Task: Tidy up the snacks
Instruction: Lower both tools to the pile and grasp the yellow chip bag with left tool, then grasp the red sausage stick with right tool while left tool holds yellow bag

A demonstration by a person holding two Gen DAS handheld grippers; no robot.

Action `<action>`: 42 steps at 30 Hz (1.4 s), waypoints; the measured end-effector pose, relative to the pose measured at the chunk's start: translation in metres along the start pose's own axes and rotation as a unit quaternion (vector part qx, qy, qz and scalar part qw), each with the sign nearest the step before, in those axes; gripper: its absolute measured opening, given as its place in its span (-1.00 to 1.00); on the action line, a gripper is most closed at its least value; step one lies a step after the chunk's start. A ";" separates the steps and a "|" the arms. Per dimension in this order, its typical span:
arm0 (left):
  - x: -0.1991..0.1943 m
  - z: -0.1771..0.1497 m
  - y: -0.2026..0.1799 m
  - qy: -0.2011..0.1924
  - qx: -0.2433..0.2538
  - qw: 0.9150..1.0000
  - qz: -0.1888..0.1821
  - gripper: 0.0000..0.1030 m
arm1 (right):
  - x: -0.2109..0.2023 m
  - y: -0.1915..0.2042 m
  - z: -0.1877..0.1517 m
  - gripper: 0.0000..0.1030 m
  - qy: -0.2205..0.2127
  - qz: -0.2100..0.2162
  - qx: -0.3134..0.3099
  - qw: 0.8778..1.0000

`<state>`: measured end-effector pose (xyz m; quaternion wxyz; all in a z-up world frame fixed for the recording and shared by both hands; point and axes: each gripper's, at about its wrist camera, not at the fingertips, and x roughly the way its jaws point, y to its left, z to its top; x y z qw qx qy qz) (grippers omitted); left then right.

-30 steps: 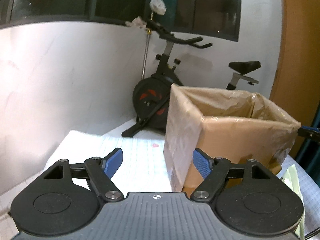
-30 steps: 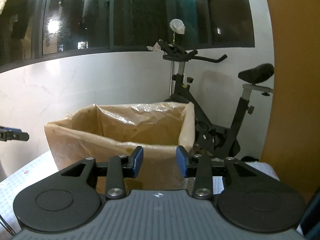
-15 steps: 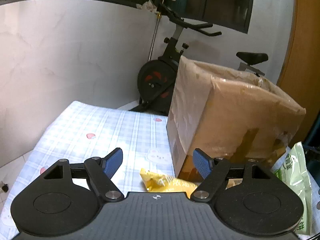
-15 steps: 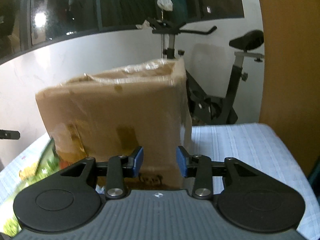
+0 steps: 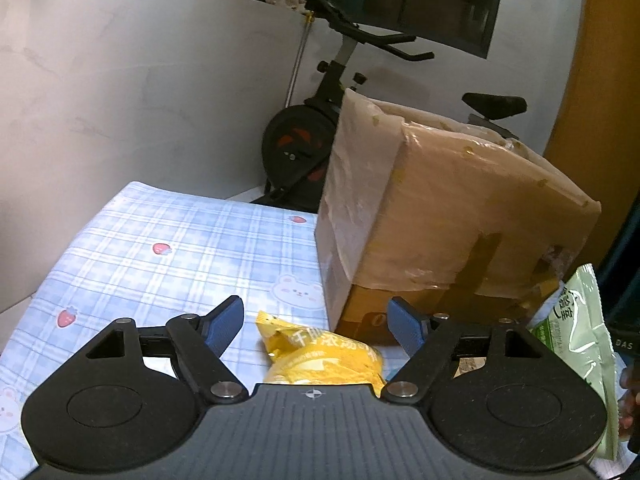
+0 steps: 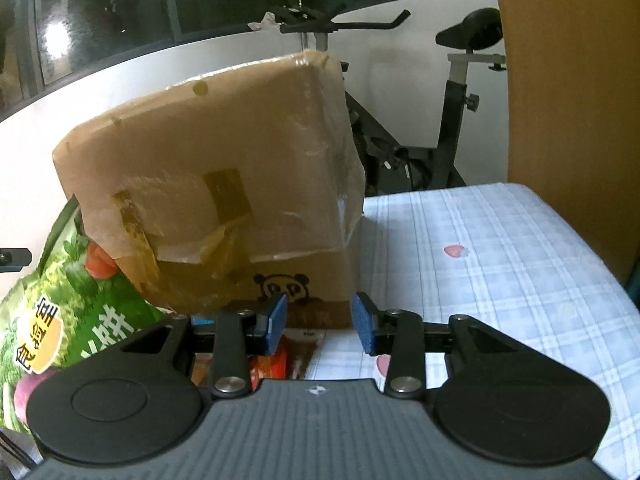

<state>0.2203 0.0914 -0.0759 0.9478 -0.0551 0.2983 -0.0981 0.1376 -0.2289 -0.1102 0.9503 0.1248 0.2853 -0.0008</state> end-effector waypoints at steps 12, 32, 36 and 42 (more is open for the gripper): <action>0.039 -0.013 0.001 0.070 -0.024 0.997 -0.009 0.70 | 0.007 0.005 -0.009 -0.23 0.014 0.007 0.006 1.000; 0.086 -0.047 0.002 0.139 -0.014 0.990 -0.002 0.85 | 0.027 0.025 -0.035 -0.23 0.090 0.043 -0.030 0.995; 0.089 -0.054 0.000 0.137 -0.014 0.990 -0.006 0.70 | 0.031 0.034 -0.043 -0.16 0.102 0.052 -0.045 0.992; 0.075 -0.056 -0.008 0.114 0.014 0.993 -0.012 0.50 | 0.034 0.036 -0.047 -0.02 0.106 0.051 -0.045 0.992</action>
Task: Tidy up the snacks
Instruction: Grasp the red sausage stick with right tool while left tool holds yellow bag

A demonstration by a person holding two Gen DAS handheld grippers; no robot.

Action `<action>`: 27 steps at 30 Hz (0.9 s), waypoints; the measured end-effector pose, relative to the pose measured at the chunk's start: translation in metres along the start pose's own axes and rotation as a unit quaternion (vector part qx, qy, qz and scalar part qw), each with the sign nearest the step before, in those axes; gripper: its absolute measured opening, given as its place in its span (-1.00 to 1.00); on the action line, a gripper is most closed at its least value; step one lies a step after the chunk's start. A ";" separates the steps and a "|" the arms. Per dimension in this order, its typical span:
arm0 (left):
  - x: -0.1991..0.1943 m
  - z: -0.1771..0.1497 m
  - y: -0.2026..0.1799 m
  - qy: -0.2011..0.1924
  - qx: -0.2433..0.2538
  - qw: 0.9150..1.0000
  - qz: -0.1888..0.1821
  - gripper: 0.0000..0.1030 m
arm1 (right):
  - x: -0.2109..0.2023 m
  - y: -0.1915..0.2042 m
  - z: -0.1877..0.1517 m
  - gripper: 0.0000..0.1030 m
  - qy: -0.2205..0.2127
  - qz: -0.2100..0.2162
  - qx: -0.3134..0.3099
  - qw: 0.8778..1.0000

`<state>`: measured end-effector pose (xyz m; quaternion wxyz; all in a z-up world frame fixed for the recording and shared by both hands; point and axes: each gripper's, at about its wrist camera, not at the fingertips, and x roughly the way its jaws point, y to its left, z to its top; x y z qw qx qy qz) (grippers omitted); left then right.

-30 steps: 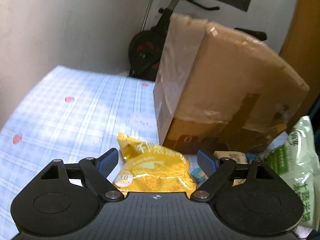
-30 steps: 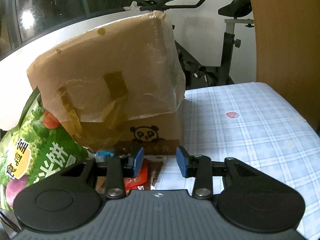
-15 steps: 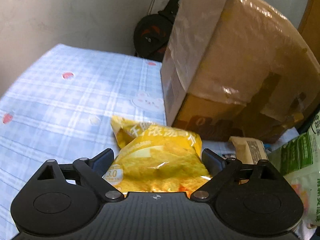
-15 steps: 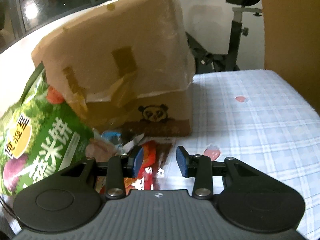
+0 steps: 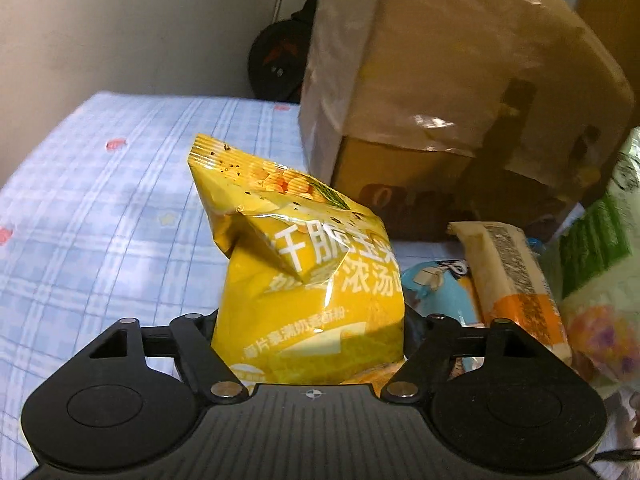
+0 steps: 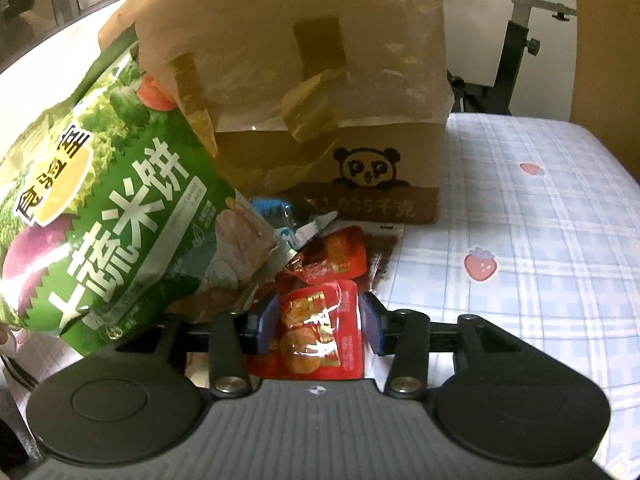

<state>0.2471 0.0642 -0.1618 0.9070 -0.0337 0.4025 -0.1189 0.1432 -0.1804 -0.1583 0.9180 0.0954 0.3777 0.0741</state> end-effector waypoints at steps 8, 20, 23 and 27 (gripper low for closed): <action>-0.027 -0.010 -0.008 -0.030 -0.008 1.000 -0.003 0.46 | -0.002 0.004 -0.007 0.09 0.012 0.006 -0.010 1.000; -0.071 -0.029 0.001 -0.068 -0.071 0.995 0.002 0.45 | -0.026 -0.009 -0.023 -0.08 -0.016 -0.025 0.026 0.999; -0.077 -0.033 0.003 -0.071 -0.091 0.993 0.001 0.45 | -0.036 -0.022 -0.025 -0.11 -0.027 -0.035 0.052 0.998; -0.085 -0.039 0.004 -0.073 -0.101 0.992 0.003 0.45 | -0.048 -0.034 -0.023 -0.26 -0.044 -0.044 0.077 0.995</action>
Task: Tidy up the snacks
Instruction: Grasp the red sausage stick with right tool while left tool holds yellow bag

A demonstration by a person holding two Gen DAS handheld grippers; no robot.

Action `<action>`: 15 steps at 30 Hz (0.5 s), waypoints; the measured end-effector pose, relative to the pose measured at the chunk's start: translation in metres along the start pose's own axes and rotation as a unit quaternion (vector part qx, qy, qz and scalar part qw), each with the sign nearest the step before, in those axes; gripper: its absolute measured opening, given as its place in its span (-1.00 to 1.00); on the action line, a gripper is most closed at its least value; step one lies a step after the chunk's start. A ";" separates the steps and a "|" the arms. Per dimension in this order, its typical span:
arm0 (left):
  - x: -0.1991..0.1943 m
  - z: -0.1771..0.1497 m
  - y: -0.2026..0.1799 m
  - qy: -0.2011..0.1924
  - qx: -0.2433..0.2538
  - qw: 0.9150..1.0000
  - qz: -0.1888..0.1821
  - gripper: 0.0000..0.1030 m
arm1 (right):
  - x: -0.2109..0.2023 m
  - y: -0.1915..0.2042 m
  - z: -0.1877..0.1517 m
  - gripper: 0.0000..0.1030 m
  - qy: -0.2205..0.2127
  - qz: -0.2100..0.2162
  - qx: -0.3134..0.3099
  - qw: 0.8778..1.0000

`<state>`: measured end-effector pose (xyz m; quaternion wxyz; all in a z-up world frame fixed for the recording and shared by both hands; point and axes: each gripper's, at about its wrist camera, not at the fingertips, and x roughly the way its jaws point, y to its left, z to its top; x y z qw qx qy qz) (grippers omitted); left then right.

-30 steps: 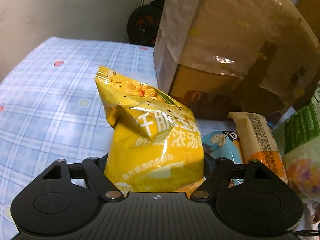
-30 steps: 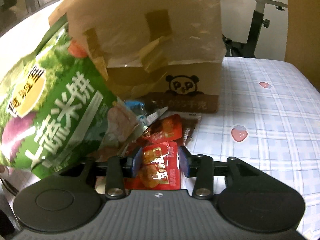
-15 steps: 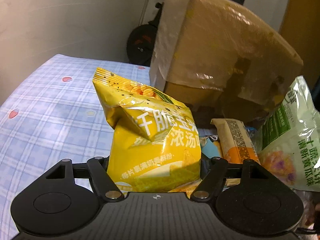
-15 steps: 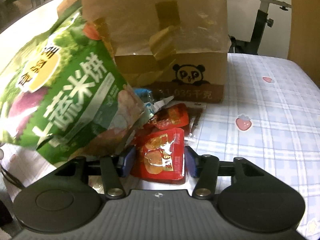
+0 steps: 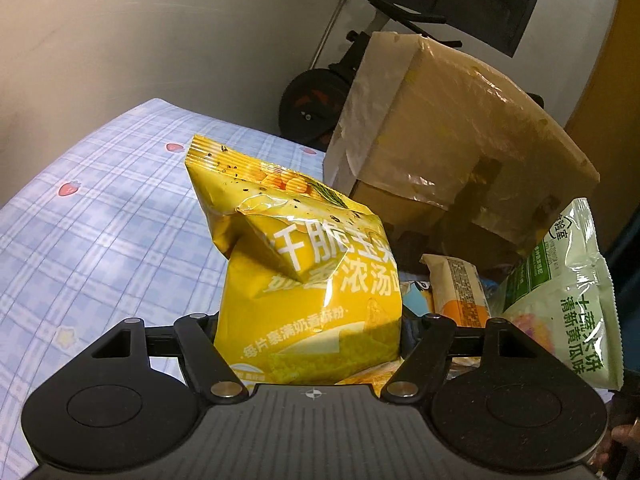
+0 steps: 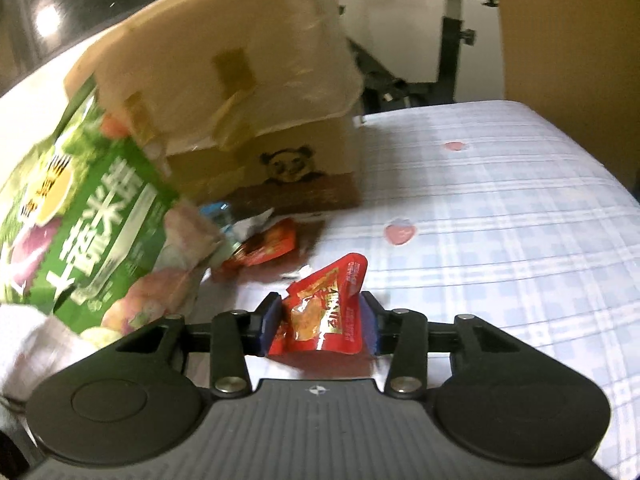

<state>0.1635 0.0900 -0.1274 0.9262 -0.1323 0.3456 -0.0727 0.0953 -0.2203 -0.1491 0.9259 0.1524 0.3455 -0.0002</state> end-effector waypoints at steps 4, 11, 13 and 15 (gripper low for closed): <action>-0.004 0.002 0.000 -0.006 -0.002 1.000 -0.002 0.45 | -0.006 -0.006 0.006 -0.97 -0.007 -0.007 0.011 1.000; -0.008 -0.002 -0.002 -0.004 0.003 1.000 -0.007 0.45 | -0.006 -0.001 0.005 -0.84 -0.003 0.002 0.012 1.000; -0.009 -0.004 -0.001 -0.003 0.003 1.000 -0.007 0.45 | -0.004 0.004 0.005 -0.52 0.003 0.013 0.007 1.000; -0.009 -0.004 0.000 -0.002 0.002 1.000 -0.008 0.45 | 0.000 0.010 0.006 -0.22 0.007 0.021 -0.002 1.000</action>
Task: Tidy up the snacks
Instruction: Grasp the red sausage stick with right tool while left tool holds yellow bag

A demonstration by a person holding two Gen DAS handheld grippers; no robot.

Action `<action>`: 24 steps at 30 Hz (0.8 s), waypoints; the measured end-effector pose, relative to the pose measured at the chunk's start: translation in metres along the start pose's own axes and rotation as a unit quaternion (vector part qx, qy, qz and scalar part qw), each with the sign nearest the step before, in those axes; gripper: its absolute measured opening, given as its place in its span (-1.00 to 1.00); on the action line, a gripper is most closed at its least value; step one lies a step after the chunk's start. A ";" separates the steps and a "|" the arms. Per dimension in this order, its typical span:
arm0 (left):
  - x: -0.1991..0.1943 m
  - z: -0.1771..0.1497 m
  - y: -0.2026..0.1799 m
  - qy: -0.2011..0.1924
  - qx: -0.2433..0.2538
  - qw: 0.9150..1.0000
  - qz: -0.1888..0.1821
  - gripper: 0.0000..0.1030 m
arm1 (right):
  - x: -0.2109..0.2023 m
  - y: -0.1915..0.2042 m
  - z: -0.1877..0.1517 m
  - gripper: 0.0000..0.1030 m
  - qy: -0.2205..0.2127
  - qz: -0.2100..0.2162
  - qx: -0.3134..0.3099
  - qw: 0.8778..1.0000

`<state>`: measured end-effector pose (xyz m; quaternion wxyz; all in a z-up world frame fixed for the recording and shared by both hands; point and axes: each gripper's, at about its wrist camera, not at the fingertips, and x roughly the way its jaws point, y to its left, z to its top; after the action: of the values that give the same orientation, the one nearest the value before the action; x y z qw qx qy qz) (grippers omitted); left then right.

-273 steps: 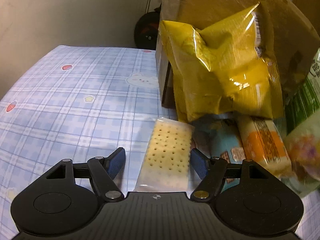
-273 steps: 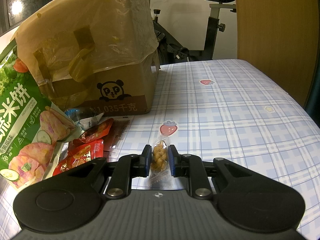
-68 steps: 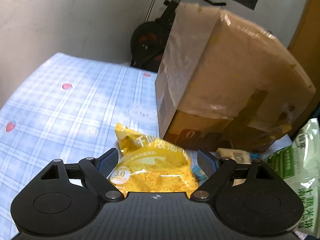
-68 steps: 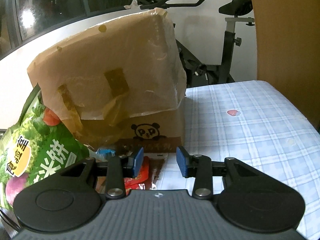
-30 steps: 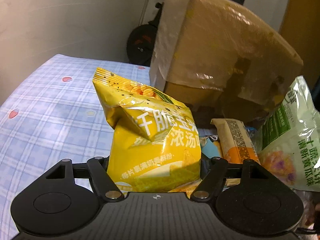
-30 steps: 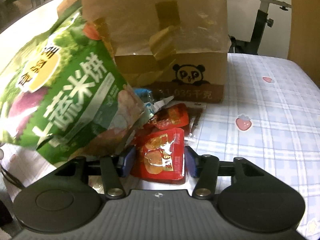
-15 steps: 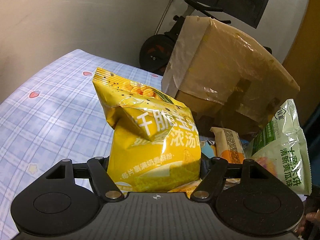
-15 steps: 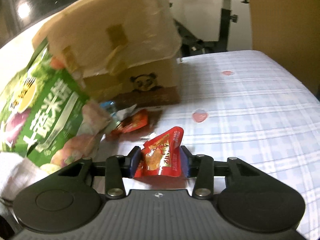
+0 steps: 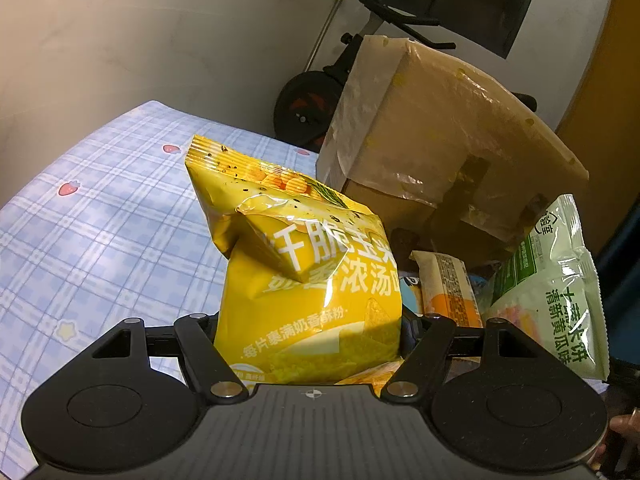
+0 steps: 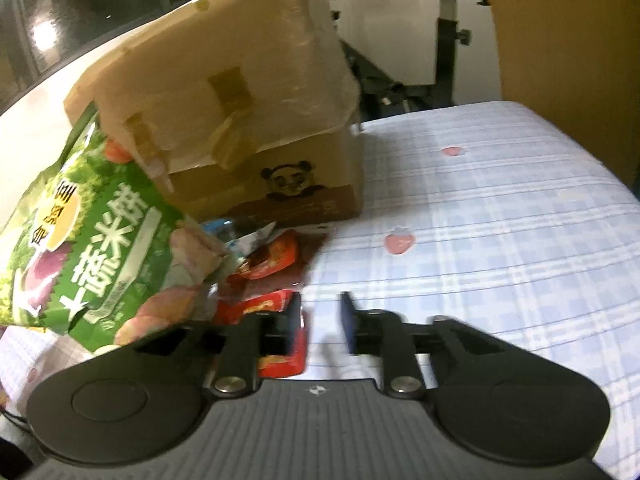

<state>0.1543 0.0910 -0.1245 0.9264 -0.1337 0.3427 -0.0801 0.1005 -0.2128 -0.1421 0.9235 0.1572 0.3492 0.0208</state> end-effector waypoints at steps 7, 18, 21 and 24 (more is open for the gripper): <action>-0.002 0.000 -0.001 0.000 -0.002 1.000 0.000 0.45 | 0.026 0.019 -0.002 0.24 0.035 0.021 -0.049 0.998; -0.001 0.000 -0.002 0.003 -0.005 1.000 0.003 0.45 | 0.039 0.045 -0.016 0.13 0.032 0.008 -0.150 0.988; -0.002 0.001 -0.002 0.002 -0.005 1.000 0.003 0.45 | 0.033 0.040 -0.015 -0.32 0.029 0.013 -0.135 0.990; -0.002 0.000 -0.002 0.001 -0.006 1.000 0.003 0.45 | 0.027 0.034 -0.013 -0.51 0.021 0.017 -0.115 0.993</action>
<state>0.1530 0.0899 -0.1225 0.9255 -0.1383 0.3445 -0.0753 0.1144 -0.1730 -0.1582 0.9276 0.0554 0.3609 0.0794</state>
